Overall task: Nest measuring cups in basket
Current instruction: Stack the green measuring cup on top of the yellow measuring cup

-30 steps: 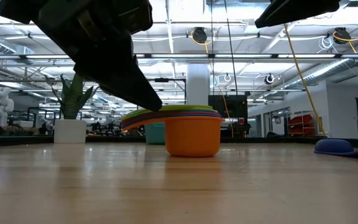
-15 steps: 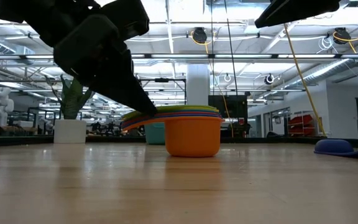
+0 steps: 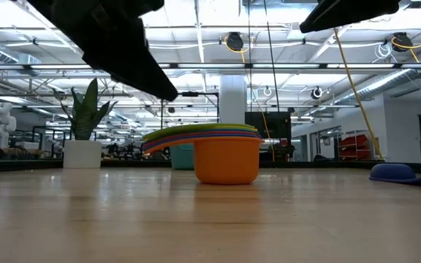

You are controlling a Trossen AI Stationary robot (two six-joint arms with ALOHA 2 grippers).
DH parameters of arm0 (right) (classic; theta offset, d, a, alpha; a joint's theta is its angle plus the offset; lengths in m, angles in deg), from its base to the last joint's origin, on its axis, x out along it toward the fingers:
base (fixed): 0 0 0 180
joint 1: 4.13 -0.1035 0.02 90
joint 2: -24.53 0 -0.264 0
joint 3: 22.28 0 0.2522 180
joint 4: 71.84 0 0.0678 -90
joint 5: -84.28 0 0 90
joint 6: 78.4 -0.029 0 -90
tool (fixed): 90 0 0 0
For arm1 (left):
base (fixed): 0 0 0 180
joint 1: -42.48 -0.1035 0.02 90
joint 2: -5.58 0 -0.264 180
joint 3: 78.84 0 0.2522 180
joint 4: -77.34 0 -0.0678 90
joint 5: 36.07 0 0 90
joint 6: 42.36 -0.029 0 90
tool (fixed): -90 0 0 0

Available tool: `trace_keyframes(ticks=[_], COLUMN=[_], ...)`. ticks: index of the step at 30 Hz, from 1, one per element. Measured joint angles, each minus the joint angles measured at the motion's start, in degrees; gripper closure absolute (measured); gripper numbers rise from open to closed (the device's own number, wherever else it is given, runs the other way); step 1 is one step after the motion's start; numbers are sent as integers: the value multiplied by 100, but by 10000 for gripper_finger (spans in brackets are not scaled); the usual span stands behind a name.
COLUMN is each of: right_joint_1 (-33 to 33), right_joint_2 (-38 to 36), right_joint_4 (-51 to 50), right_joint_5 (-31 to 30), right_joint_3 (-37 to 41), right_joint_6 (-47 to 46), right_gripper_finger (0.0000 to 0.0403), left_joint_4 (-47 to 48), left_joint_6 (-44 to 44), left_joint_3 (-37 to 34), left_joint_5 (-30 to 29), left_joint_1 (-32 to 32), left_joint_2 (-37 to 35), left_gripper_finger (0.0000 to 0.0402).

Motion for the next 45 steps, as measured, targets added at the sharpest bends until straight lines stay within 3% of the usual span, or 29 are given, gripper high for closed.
trace_keyframes(ticks=[10,21,27,36,45], right_joint_1=[0,0,0,0,0], right_joint_2=[0,0,0,-2,-2], right_joint_4=[2,1,0,-19,-19], right_joint_5=[0,2,2,28,31], right_joint_3=[2,2,2,2,2], right_joint_6=[-1,0,1,-1,-1], right_gripper_finger=[277,277,277,277,277], left_joint_4=[232,806,746,767,729], left_joint_6=[220,585,373,341,254], left_joint_3=[-2,-4,-2,-4,-6], left_joint_5=[-261,125,557,912,1526], left_joint_1=[-82,-542,-652,-993,-1132], left_joint_2=[-161,-124,50,296,294], left_gripper_finger=[310,109,50,69,156])
